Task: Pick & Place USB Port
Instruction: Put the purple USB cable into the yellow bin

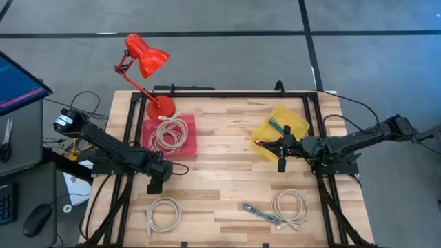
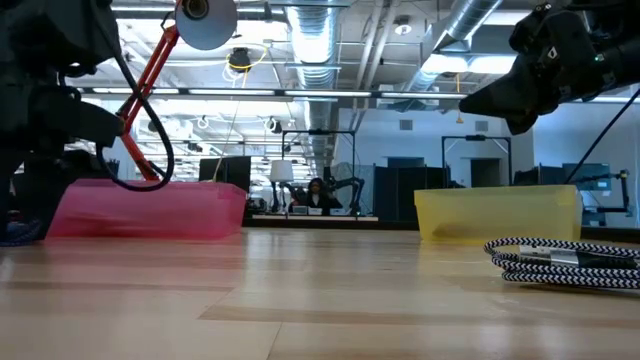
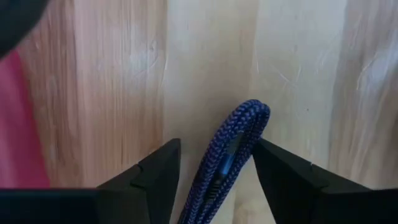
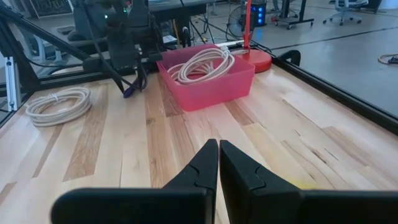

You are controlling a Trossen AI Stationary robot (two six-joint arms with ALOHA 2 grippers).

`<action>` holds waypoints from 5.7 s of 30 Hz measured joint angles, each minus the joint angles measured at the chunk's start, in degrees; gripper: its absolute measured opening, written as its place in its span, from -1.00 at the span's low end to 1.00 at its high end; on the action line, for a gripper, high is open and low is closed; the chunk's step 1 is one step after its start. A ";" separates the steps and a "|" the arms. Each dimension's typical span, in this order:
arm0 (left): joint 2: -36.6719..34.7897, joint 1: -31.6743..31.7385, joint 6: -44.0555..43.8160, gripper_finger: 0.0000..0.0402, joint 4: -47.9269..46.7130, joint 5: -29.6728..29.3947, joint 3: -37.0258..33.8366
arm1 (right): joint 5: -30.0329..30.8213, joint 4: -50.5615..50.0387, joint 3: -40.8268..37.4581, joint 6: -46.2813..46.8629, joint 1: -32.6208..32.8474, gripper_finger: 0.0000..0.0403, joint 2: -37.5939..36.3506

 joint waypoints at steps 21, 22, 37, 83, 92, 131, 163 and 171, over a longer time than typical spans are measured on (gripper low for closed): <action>-0.03 -0.06 0.21 -0.87 3.23 -0.53 -0.84 | 0.00 0.07 0.00 0.01 0.02 -0.96 0.00; -0.03 -0.05 0.15 -0.87 3.80 -0.68 -0.85 | 0.00 0.07 0.00 0.01 0.02 -0.96 0.00; 0.24 3.10 6.89 -0.87 23.83 -14.04 3.84 | 0.00 0.02 0.00 -0.47 0.00 -0.96 0.00; 0.04 21.93 30.89 -0.87 74.52 -0.17 8.70 | 2.85 31.58 9.38 -3.76 -5.60 -0.11 31.27; 0.04 21.93 30.67 -0.87 74.52 -0.21 8.70 | -3.87 31.47 23.30 -8.21 -5.24 -0.04 45.82; 0.04 21.92 30.70 -0.87 74.52 -0.26 8.75 | -15.21 30.10 37.38 -11.02 -7.19 -0.60 54.01; -1.29 21.93 30.22 -0.21 70.27 -2.24 8.77 | -4.86 13.38 37.35 -14.52 -6.97 -1.00 49.40; -8.62 21.90 30.46 -0.28 60.92 -2.20 8.75 | 4.21 -0.84 37.35 -14.07 -5.99 -1.00 42.15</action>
